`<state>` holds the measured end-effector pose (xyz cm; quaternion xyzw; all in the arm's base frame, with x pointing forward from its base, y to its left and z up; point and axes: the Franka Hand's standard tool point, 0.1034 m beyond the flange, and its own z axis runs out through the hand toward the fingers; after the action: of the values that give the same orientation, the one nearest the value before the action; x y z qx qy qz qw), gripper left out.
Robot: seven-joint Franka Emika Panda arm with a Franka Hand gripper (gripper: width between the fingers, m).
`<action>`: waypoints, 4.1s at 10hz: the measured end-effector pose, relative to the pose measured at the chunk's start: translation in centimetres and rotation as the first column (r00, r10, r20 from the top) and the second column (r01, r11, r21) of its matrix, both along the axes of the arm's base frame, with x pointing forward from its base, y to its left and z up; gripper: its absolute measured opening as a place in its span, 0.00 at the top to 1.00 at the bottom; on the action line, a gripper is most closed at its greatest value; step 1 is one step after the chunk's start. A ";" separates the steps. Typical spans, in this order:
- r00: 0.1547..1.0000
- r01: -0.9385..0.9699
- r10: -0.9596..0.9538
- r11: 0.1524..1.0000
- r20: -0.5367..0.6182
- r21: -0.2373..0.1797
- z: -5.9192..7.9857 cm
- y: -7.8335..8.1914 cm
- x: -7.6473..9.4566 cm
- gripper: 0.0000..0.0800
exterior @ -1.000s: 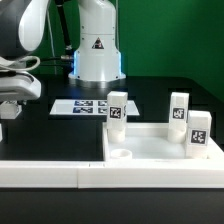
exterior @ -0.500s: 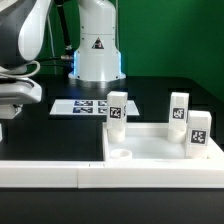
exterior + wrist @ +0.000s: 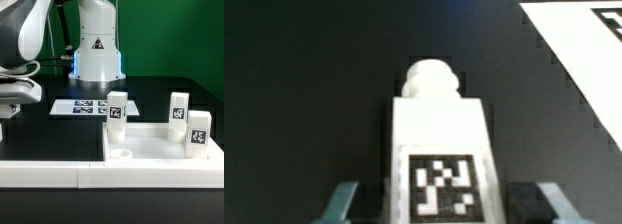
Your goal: Assemble square table
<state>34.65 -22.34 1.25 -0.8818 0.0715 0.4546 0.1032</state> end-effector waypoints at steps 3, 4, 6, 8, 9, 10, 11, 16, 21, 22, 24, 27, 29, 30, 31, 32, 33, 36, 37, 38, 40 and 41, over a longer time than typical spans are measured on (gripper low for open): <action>1.000 0.000 0.000 1.000 0.000 0.000 0.0 0.0 0.0 0.64; 1.000 0.000 0.000 1.000 0.000 0.000 0.0 0.0 0.0 0.64; 1.000 -0.008 0.008 1.000 -0.001 0.016 2.2 0.9 1.7 0.64; 0.998 0.003 -0.003 1.000 0.060 0.006 7.4 2.6 5.4 0.64; 0.997 0.032 -0.030 0.999 0.065 -0.019 9.0 3.4 6.3 0.64; 0.993 0.070 -0.066 0.997 0.100 -0.038 10.5 4.2 8.0 0.64; 0.981 0.069 -0.059 0.996 0.183 -0.051 11.0 3.6 9.1 0.64; 0.873 0.205 -0.086 0.958 0.481 -0.201 10.7 7.2 12.6 0.64; 0.732 0.317 -0.052 0.908 0.679 -0.273 12.5 13.5 20.9 0.64; 0.692 0.333 -0.041 0.904 0.721 -0.268 12.3 13.5 20.9 0.64; 0.591 0.355 -0.001 0.898 0.807 -0.259 12.2 13.8 21.9 0.64; 0.371 0.492 0.009 0.846 0.929 -0.205 10.4 18.2 22.9 0.64; 0.295 0.571 -0.034 0.807 0.955 -0.147 10.4 23.1 25.5 0.64; 0.212 0.565 0.002 0.816 0.977 -0.124 10.5 23.2 26.0 0.64; 0.213 0.565 0.006 0.815 0.977 -0.128 9.9 23.4 25.4 0.64; 0.217 0.563 0.004 0.816 0.976 -0.129 10.1 23.4 25.7 0.64; 0.216 0.565 0.002 0.815 0.976 -0.127 10.1 23.3 25.7 0.64; 0.251 0.540 0.057 0.820 0.966 -0.189 7.8 23.2 24.9 0.64; 0.239 0.537 0.070 0.822 0.968 -0.192 8.2 23.4 25.6 0.64; 0.232 0.537 0.088 0.819 0.969 -0.203 7.7 23.4 26.1 0.64; 0.213 0.541 0.098 0.817 0.972 -0.201 7.7 23.1 26.6 0.64; 0.212 0.542 0.095 0.817 0.973 -0.198 7.9 23.2 26.9 0.64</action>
Offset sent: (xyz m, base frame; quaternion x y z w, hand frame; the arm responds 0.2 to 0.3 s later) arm 0.0000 0.0000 0.0000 0.0000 0.0000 0.0000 1.0000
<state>61.50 0.87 9.18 -0.9395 0.2427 -0.2380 -0.0421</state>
